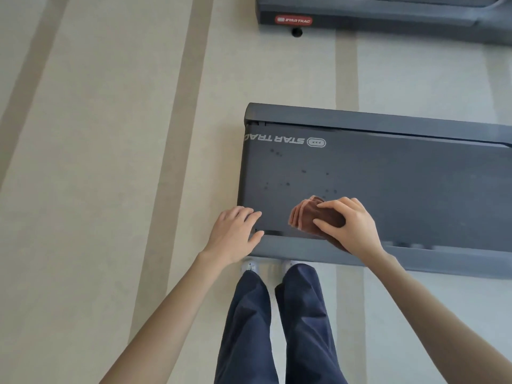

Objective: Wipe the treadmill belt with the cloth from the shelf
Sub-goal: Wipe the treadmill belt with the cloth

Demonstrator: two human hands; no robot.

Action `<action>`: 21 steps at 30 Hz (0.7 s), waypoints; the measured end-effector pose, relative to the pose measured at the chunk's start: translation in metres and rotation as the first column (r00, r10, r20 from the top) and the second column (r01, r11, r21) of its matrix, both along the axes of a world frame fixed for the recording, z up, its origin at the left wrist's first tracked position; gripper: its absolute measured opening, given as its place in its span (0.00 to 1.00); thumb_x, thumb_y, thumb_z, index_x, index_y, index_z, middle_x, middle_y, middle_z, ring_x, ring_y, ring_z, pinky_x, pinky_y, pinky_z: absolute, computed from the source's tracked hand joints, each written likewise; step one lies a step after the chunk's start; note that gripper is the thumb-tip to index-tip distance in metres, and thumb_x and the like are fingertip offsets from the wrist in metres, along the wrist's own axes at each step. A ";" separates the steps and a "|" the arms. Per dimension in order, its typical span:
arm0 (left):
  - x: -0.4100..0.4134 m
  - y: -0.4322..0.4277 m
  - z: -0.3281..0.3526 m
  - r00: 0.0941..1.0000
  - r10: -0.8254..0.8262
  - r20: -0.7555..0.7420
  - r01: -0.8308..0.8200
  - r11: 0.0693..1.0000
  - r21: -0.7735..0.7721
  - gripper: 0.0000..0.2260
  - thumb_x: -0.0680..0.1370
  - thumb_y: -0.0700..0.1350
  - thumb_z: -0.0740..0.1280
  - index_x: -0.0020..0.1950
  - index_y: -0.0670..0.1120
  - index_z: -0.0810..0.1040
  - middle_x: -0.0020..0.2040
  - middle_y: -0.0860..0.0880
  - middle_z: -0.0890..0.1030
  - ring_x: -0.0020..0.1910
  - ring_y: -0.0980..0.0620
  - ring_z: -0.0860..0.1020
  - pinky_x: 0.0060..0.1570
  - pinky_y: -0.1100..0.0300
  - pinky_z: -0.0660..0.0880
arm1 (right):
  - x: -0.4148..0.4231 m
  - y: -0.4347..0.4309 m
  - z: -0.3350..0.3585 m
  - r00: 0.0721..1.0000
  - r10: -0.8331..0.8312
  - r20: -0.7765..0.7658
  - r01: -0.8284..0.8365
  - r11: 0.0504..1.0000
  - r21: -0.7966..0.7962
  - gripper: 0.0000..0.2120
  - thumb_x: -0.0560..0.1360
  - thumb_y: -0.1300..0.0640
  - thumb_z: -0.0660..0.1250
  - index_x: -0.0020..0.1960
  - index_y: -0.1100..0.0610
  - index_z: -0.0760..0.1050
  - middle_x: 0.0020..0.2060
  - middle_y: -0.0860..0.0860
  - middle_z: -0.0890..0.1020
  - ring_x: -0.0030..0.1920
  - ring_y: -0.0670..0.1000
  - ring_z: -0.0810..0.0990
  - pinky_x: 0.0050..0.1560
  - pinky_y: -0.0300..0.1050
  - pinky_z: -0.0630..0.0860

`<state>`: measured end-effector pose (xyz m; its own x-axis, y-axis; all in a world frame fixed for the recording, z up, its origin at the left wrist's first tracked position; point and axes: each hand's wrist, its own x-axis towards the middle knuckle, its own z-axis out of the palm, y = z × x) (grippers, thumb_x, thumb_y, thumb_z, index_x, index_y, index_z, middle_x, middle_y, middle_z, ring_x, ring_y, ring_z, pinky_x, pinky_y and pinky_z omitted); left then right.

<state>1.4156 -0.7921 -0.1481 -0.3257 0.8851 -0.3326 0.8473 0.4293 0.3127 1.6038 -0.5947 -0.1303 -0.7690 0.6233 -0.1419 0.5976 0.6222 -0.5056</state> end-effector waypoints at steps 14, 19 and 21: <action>-0.012 0.071 -0.225 0.998 0.068 0.014 -0.067 0.997 -0.047 0.22 0.81 0.54 0.56 0.73 0.46 0.66 0.70 0.46 0.70 0.70 0.46 0.65 0.67 0.51 0.63 | -0.052 0.071 -0.252 0.993 -0.106 0.046 0.110 0.987 -0.114 0.14 0.72 0.46 0.70 0.57 0.47 0.78 0.45 0.44 0.76 0.51 0.49 0.71 0.45 0.43 0.68; -0.007 0.089 -0.333 0.999 0.041 0.004 -0.041 0.994 -0.101 0.24 0.82 0.56 0.53 0.76 0.49 0.59 0.75 0.49 0.62 0.74 0.48 0.57 0.71 0.54 0.56 | -0.030 0.077 -0.364 0.988 -0.141 0.065 0.146 0.987 -0.072 0.15 0.72 0.46 0.71 0.58 0.47 0.79 0.45 0.45 0.76 0.50 0.49 0.70 0.44 0.43 0.68; -0.007 0.095 -0.376 0.999 0.023 -0.023 -0.026 0.992 -0.125 0.24 0.82 0.55 0.53 0.76 0.49 0.58 0.75 0.48 0.61 0.75 0.48 0.57 0.71 0.54 0.56 | -0.023 0.078 -0.406 0.987 -0.154 0.054 0.157 0.986 -0.051 0.15 0.72 0.46 0.71 0.57 0.47 0.79 0.45 0.44 0.76 0.49 0.48 0.70 0.43 0.43 0.68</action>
<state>1.4085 -0.6969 -0.5237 -0.3548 0.8284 -0.4334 0.8420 0.4846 0.2369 1.5803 -0.5165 -0.5366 -0.6545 0.7248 -0.2152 0.7103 0.4918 -0.5037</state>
